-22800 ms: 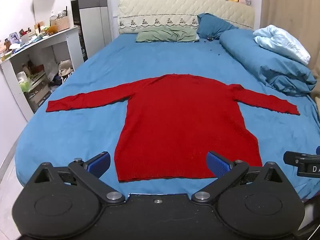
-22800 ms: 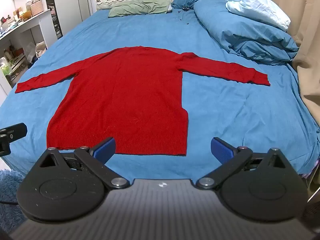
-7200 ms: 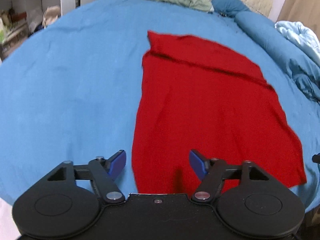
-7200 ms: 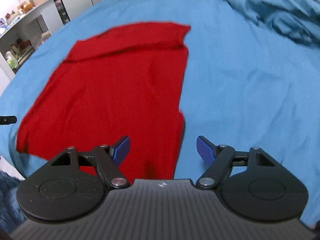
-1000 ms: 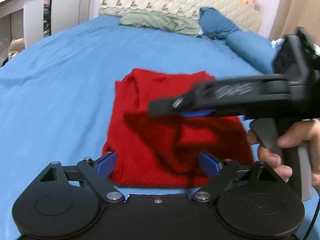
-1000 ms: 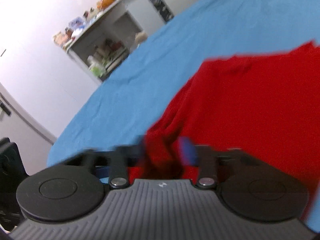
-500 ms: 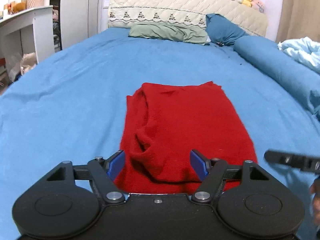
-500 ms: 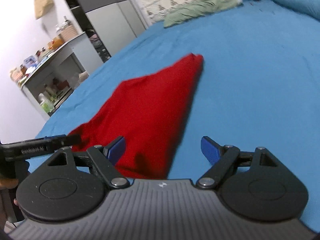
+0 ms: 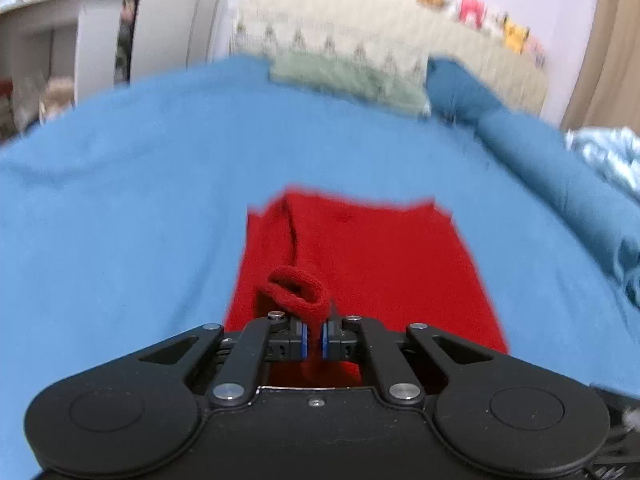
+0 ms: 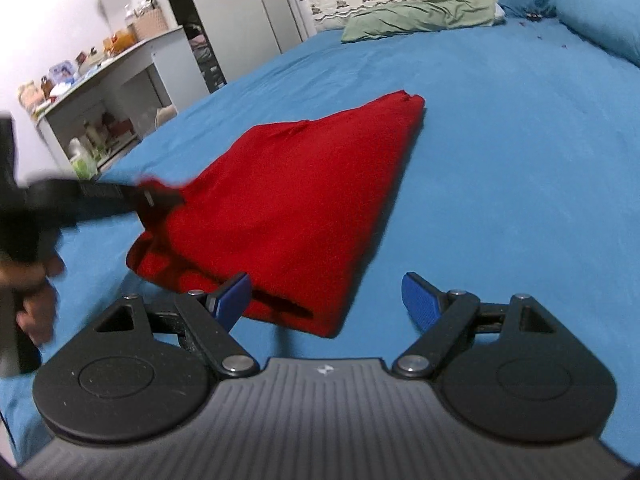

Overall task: Fold small clothes
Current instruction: 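Pinch the folded sweater edge with the left gripper, tuck it, release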

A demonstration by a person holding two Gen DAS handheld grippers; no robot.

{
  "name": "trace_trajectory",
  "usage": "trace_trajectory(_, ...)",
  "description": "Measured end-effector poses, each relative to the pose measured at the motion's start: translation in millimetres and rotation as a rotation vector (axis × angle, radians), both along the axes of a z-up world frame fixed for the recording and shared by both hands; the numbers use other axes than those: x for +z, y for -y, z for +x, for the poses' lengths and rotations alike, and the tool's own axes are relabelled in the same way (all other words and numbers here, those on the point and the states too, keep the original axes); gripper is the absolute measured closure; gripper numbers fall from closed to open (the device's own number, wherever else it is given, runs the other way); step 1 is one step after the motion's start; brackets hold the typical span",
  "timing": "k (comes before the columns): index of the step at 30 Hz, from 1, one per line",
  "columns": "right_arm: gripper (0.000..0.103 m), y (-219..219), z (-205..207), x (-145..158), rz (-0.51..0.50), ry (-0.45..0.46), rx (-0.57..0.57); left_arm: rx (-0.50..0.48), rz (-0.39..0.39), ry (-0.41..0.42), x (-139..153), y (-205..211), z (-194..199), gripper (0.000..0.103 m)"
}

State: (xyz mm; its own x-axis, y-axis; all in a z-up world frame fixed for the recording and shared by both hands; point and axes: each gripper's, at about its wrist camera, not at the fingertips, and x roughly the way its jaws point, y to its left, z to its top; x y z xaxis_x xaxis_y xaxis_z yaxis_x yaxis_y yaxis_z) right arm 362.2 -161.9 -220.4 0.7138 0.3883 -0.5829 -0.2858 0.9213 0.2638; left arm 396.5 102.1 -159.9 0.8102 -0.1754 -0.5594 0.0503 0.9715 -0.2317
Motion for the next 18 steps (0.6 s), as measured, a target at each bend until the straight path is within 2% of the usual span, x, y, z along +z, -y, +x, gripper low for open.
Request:
trace_trajectory(3, 0.005, -3.1, 0.4, 0.9, -0.003, 0.003, 0.005, 0.033, -0.002, 0.034, 7.6, -7.2, -20.0, 0.097)
trace_trajectory(6, 0.005, -1.4, 1.2, -2.8, -0.024, -0.004, 0.011, 0.062, 0.049, -0.024, -19.6, -8.8, -30.5, 0.097)
trace_trajectory(9, 0.005, -1.3, 0.1, -7.9, -0.071, -0.014, 0.012, 0.089, 0.001, -0.073, -50.9, -14.2, -30.4, 0.096)
trace_trajectory(12, 0.005, 0.9, -0.7, -11.2, -0.091, -0.027, 0.012, 0.079, 0.032, -0.048, -47.8, -10.1, -34.7, 0.09)
trace_trajectory(15, 0.005, 4.5, 1.8, -6.3, -0.071, -0.02, 0.011, 0.076, 0.069, -0.008, -30.9, -11.0, -39.8, 0.063)
trace_trajectory(17, 0.005, 2.2, 10.7, 1.2, -0.072, -0.001, 0.016, 0.074, 0.086, 0.019, -20.4, -15.8, -33.5, 0.034)
trace_trajectory(18, 0.005, -0.3, 18.5, 6.2, -0.085, 0.012, 0.01, 0.07, 0.09, 0.024, -16.3, -18.3, -25.9, 0.03)
